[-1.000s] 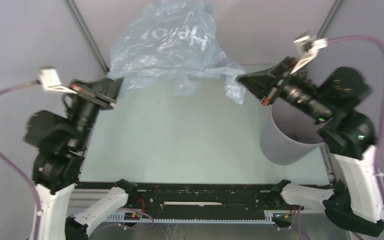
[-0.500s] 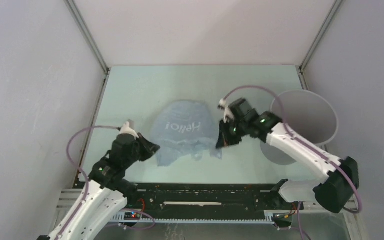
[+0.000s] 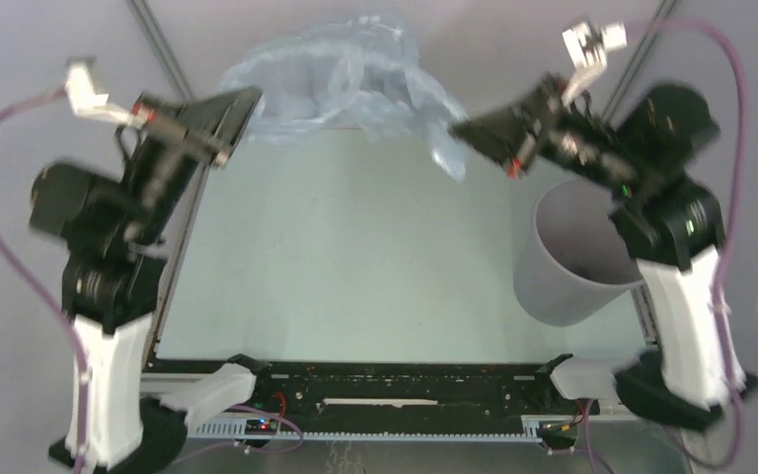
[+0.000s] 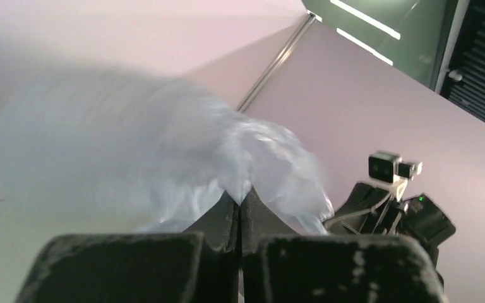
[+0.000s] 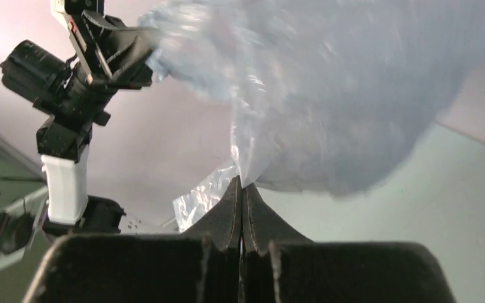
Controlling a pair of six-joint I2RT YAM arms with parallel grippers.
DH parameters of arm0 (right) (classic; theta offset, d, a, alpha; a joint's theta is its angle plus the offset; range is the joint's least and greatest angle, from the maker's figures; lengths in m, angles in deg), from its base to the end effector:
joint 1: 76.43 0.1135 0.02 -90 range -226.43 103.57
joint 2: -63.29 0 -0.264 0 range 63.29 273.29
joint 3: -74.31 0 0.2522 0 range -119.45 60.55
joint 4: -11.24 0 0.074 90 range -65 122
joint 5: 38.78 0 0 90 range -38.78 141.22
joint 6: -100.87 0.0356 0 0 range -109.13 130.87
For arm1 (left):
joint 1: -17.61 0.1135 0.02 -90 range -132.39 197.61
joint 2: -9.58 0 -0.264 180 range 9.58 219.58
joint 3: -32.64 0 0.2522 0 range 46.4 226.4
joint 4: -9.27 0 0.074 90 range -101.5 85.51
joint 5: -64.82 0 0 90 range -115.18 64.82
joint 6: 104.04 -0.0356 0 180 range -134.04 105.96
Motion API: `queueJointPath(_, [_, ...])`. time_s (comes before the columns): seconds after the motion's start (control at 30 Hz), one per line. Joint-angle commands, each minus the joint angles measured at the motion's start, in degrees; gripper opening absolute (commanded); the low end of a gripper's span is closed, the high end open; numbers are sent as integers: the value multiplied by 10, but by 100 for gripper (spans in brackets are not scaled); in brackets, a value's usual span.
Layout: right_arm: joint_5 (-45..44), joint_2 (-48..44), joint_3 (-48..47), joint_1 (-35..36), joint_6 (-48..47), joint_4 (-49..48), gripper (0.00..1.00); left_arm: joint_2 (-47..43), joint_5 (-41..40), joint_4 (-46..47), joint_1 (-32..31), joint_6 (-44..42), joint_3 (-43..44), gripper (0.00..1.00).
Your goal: Put the trash bags into the trash bin
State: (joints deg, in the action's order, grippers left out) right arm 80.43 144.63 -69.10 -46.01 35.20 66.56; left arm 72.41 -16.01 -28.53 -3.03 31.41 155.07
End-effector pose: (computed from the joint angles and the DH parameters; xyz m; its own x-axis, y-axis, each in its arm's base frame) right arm 0.1660 0.1176 0.6097 -0.2619 0.2632 -0.9285 -0.8253 0.4377 0.3569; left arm 0.1182 -0.0506 0.6064 -0.1029 -0.7130 -0.6935 0.5889 0.5182 -0.6202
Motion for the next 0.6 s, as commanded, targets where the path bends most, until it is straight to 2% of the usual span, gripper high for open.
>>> queueJointPath(0.0, [13,-133,383,-15,39,-204,0,-109,-80,-26,3,-2,-248,0])
queueJointPath(0.03, [9,-139,461,-21,35,-210,0,-124,-108,-67,12,20,-321,0])
queueJointPath(0.1, [0,-116,578,-23,22,-177,0,-141,-89,-74,19,16,-500,0])
queueJointPath(0.2, [54,-11,623,-17,1,-38,0,-151,-29,-69,28,31,-701,0])
queueJointPath(0.27, [18,-18,629,20,-34,2,0,-212,-34,-76,24,40,-749,0])
queueJointPath(0.33, [5,-63,628,28,-35,3,0,-289,-81,-100,29,30,-736,0])
queueJointPath(0.4, [44,-96,614,-23,-10,-4,0,-312,-114,-134,51,-7,-659,0])
queueJointPath(0.47, [100,-102,584,-91,10,-4,0,-258,-86,-171,76,-48,-563,0])
queueJointPath(0.57, [167,-72,507,-119,6,33,0,-149,-29,-244,81,-90,-416,0])
